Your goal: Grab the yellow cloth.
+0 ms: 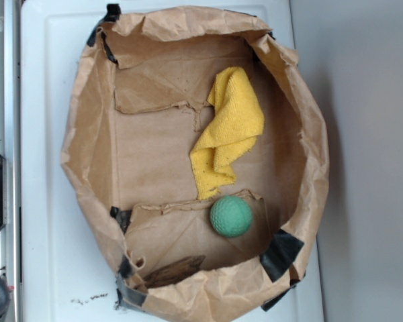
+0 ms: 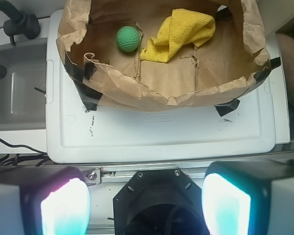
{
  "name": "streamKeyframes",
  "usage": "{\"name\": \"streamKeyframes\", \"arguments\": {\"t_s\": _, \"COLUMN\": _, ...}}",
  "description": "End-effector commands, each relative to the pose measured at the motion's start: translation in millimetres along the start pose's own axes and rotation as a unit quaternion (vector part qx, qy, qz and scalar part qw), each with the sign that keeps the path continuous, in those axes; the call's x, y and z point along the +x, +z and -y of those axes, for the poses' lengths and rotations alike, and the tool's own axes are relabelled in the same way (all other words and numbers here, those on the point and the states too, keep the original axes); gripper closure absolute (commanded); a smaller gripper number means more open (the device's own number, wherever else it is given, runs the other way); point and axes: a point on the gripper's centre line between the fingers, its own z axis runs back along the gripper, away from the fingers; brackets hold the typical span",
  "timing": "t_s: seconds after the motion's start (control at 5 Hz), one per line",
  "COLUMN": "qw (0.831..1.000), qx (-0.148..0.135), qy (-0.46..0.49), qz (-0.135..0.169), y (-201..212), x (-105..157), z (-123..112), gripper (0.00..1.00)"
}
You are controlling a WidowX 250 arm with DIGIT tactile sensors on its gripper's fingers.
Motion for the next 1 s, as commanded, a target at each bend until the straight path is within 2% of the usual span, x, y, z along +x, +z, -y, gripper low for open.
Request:
{"name": "streamKeyframes", "arguments": {"t_s": 0.0, "qw": 1.0, "qx": 0.0, "qy": 0.0, "qz": 0.0, "y": 0, "x": 0, "z": 0, "gripper": 0.0}}
{"name": "streamKeyframes", "arguments": {"t_s": 0.2, "qw": 0.998, "qx": 0.004, "qy": 0.007, "qz": 0.067, "y": -9, "x": 50, "z": -19, "gripper": 0.0}}
{"name": "streamKeyframes", "arguments": {"t_s": 0.4, "qw": 0.994, "qx": 0.032, "qy": 0.023, "qz": 0.099, "y": -16, "x": 53, "z": 6, "gripper": 0.0}}
{"name": "streamKeyframes", "arguments": {"t_s": 0.6, "qw": 0.992, "qx": -0.026, "qy": 0.019, "qz": 0.126, "y": 20, "x": 19, "z": 34, "gripper": 0.0}}
{"name": "streamKeyframes", "arguments": {"t_s": 0.8, "qw": 0.992, "qx": -0.026, "qy": 0.019, "qz": 0.126, "y": 20, "x": 19, "z": 34, "gripper": 0.0}}
